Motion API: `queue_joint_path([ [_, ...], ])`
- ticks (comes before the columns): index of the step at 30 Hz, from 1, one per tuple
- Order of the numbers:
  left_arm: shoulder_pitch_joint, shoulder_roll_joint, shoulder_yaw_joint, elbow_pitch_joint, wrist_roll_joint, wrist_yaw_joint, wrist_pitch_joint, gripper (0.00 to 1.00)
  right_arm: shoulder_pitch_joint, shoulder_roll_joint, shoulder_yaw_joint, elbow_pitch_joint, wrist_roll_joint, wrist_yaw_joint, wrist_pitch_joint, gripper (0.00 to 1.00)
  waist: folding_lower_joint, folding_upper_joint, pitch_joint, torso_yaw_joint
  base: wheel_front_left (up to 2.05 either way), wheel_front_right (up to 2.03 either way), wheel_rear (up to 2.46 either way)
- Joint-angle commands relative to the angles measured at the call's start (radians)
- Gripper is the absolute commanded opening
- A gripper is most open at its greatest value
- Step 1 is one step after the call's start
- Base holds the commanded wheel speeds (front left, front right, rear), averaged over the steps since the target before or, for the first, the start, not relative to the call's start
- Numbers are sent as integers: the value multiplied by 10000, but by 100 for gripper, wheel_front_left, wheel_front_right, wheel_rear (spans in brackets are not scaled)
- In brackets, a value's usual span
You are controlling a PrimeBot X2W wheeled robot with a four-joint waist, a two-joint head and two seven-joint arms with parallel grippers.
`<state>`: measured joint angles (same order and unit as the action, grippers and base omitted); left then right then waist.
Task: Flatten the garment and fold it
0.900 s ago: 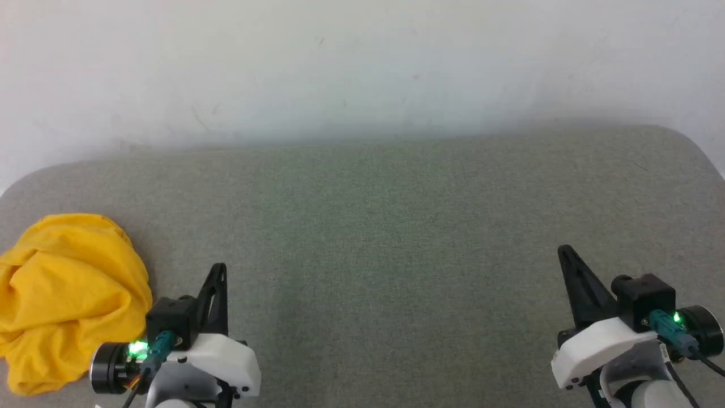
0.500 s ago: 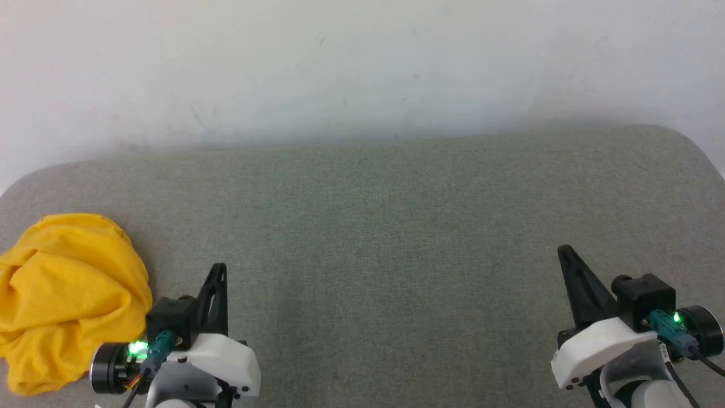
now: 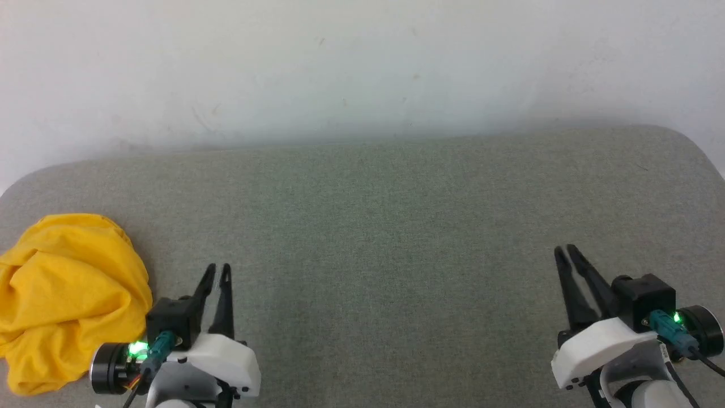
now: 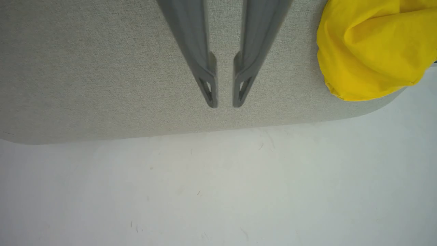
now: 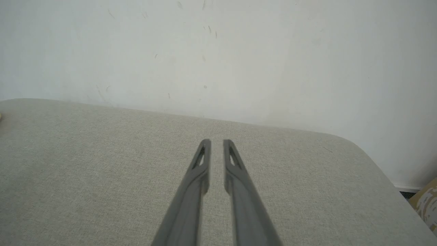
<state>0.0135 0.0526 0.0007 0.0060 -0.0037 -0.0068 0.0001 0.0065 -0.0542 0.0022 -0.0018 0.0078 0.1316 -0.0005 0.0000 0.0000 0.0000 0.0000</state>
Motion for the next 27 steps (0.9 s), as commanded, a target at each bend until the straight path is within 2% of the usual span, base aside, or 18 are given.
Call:
queue_joint_path([
  [1,5,0,-19,5,-30,-6,-34,100,13,1,-7,2,32,0,-29,100,0,0,1,-3,0,0,0],
  [19,12,-4,-182,73,-449,23,-392,100,167,6,-103,22,329,-1,-347,100,0,0,-15,38,0,0,0],
  [27,25,-5,-168,81,-747,111,-580,100,263,9,-145,-73,457,-2,-457,100,0,0,-40,329,0,0,0],
])
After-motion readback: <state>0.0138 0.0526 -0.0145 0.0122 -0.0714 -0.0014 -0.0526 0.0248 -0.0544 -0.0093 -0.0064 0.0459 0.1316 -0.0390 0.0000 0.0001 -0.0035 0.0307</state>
